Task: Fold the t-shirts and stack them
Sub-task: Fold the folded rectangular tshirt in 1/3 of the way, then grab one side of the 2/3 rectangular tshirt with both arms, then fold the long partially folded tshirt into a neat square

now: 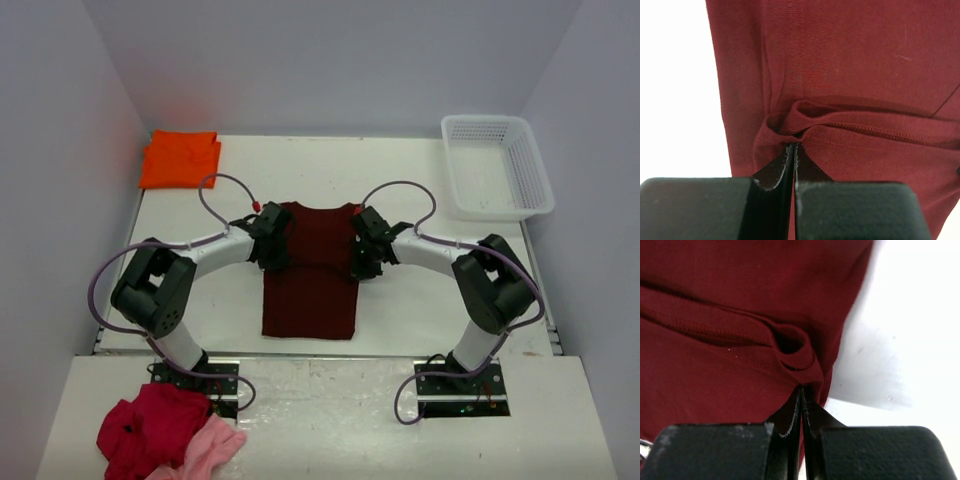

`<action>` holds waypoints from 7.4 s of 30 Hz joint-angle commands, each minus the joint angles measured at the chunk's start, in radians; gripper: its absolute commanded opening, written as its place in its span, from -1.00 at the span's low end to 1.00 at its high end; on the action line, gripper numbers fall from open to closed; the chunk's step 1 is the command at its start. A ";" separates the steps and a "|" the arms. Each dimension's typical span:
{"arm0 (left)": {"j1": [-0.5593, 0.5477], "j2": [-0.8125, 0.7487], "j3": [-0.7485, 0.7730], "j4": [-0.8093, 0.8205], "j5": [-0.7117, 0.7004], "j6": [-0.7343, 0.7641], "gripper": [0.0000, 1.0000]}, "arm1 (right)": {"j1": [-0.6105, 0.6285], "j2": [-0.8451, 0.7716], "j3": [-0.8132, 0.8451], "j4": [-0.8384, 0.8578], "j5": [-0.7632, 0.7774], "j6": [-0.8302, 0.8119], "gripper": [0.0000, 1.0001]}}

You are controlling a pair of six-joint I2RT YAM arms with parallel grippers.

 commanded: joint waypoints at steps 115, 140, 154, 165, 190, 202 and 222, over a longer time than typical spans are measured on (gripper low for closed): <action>0.018 -0.597 -0.602 0.040 0.500 -0.095 -1.00 | 0.429 -0.616 -0.627 0.037 0.213 0.698 0.11; 0.020 -0.654 -0.600 0.000 0.515 -0.092 -1.00 | 0.514 -0.418 -0.559 0.097 0.254 0.782 -1.00; 0.012 -0.881 -0.499 -0.196 0.532 -0.129 -1.00 | 0.515 -0.486 -0.409 -0.150 0.279 0.627 -1.00; 0.009 -1.016 -0.475 -0.327 0.545 -0.146 -1.00 | 0.624 -0.549 -0.357 -0.269 0.312 0.710 -1.00; 0.009 -0.889 -0.111 -0.364 0.350 -0.087 -1.00 | 0.624 -0.536 0.003 -0.716 0.613 0.749 -1.00; 0.012 -0.462 0.102 -0.161 0.252 -0.001 -1.00 | 0.247 -0.337 0.168 -0.483 0.544 0.244 -1.00; 0.176 -0.234 0.137 -0.024 0.273 0.023 -1.00 | 0.041 -0.013 0.467 -0.373 0.371 -0.060 -1.00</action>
